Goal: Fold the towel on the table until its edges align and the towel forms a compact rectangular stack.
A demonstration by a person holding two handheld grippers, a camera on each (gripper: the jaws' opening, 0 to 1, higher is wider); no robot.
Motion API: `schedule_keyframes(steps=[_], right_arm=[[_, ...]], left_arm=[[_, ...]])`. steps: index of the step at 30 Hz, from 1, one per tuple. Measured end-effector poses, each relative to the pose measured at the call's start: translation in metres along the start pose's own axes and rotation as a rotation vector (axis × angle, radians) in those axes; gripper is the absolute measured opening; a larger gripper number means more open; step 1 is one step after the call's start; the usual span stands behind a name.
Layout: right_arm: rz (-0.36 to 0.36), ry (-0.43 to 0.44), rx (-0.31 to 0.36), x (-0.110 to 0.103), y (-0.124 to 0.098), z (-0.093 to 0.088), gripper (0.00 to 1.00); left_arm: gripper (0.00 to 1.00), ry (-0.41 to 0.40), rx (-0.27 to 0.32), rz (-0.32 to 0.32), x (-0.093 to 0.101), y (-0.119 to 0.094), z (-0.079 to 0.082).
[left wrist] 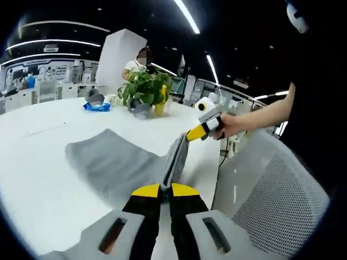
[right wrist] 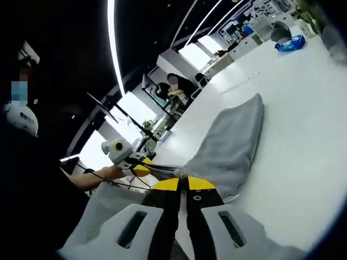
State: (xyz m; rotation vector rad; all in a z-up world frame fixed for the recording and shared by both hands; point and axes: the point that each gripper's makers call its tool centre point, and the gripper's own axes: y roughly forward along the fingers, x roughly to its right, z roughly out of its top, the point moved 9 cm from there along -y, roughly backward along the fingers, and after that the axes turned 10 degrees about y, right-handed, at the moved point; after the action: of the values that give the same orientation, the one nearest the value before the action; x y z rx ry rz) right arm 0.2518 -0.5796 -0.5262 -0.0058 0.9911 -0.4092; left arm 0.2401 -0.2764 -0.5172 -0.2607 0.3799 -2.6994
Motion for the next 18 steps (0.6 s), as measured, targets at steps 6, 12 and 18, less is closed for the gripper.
schedule_keyframes(steps=[6,12,18], right_arm=[[0.056,-0.047,-0.02,-0.019,-0.008,0.0,0.0],[0.09,-0.074,-0.01,-0.035,-0.018,-0.002,0.0],[0.12,-0.09,-0.002,-0.05,-0.027,-0.005,0.0]], left_arm=[[0.05,0.013,0.0,-0.038,0.01,-0.01,0.011],[0.05,0.025,0.019,-0.067,0.027,-0.018,0.022],[0.05,0.038,0.039,-0.076,0.041,-0.026,0.036]])
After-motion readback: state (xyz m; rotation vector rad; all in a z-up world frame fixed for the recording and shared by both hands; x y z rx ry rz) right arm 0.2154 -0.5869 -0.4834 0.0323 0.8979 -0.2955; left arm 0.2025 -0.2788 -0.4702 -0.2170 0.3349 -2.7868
